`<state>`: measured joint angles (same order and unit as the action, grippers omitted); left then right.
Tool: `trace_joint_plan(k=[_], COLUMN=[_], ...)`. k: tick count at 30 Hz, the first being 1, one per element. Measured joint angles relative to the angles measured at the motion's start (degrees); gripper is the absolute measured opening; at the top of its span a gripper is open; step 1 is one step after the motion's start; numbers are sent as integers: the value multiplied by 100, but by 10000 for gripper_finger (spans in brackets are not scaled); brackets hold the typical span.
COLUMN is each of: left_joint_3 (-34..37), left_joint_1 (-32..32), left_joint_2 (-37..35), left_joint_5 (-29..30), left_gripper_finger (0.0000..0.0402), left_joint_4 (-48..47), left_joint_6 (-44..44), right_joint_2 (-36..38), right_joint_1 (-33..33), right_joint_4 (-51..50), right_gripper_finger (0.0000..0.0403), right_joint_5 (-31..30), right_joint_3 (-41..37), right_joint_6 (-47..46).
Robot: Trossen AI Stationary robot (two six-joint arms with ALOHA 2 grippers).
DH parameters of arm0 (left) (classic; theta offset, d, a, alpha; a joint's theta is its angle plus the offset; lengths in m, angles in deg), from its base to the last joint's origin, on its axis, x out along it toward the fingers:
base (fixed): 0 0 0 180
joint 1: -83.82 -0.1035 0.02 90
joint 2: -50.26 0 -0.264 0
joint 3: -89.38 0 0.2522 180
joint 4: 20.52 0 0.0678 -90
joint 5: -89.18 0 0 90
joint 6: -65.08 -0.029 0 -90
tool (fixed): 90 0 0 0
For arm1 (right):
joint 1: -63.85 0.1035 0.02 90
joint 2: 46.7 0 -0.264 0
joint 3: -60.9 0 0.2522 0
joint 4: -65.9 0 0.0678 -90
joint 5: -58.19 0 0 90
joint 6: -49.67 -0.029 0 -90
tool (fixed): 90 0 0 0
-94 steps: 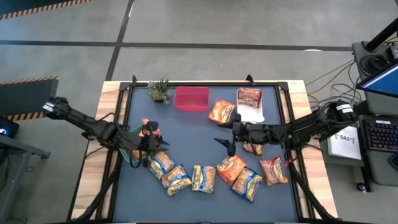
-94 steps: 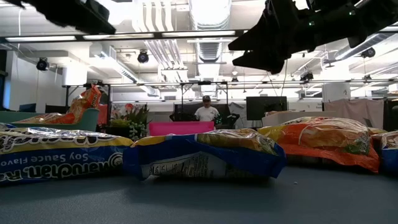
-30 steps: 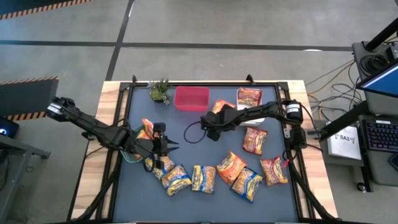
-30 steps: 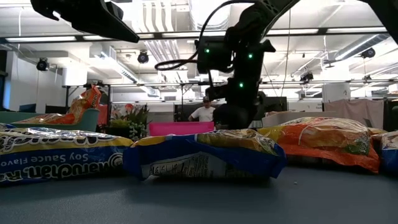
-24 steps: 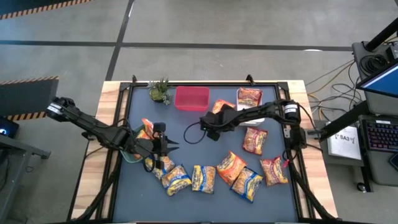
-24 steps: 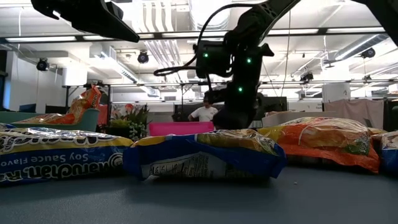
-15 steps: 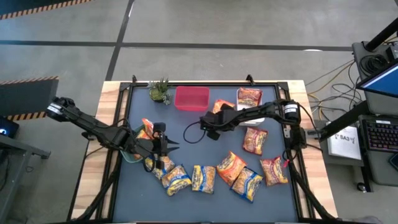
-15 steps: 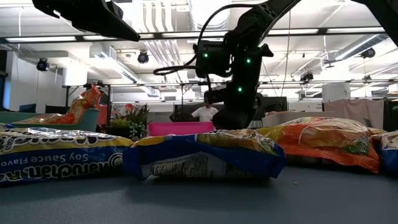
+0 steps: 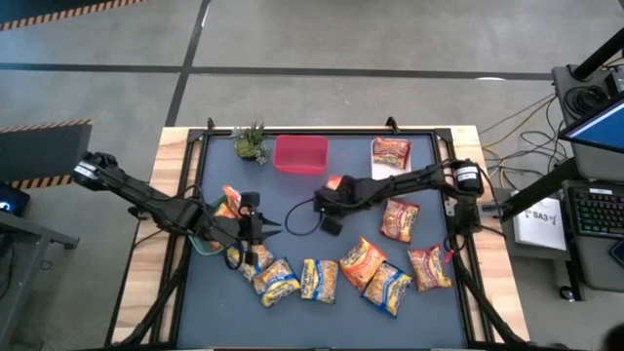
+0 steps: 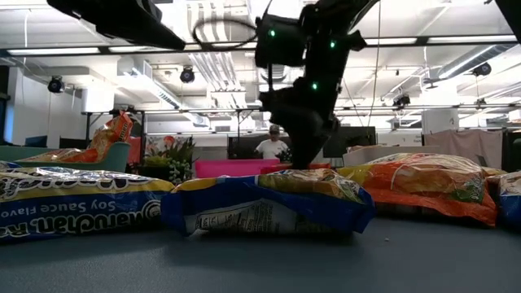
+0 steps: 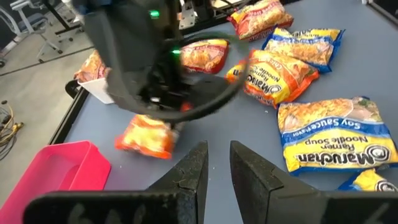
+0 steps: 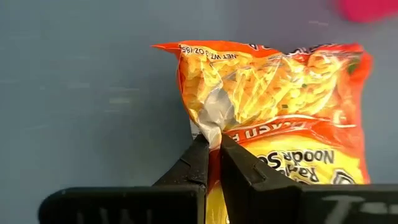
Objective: Sort Maruchan noodles
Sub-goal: Put the orange noodle pack into the green bin
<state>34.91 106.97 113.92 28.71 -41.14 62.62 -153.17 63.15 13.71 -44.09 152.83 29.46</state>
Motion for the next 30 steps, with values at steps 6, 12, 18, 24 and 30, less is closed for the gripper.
trace_joint_plan(k=[6,12,18,24,30], left_joint_3=[2,2,2,2,9], left_joint_1=[0,0,0,0,0], left_joint_2=[0,0,0,16,572], left_joint_5=[-1,-1,-1,-3,-7], left_gripper_finger=[48,48,48,48,48], left_joint_4=[235,525,690,750,951], left_joint_6=[2,2,24,356,612], right_joint_2=[-2,-9,-11,72,710], right_joint_1=[605,981,1008,1008,1029], right_joint_4=[1056,1731,1813,1578,1020], right_gripper_finger=[13,20,96,183,224], right_joint_5=[509,569,500,485,495], right_joint_3=[-13,-15,-22,-33,-325], right_joint_6=[-19,-14,-277,-273,-599])
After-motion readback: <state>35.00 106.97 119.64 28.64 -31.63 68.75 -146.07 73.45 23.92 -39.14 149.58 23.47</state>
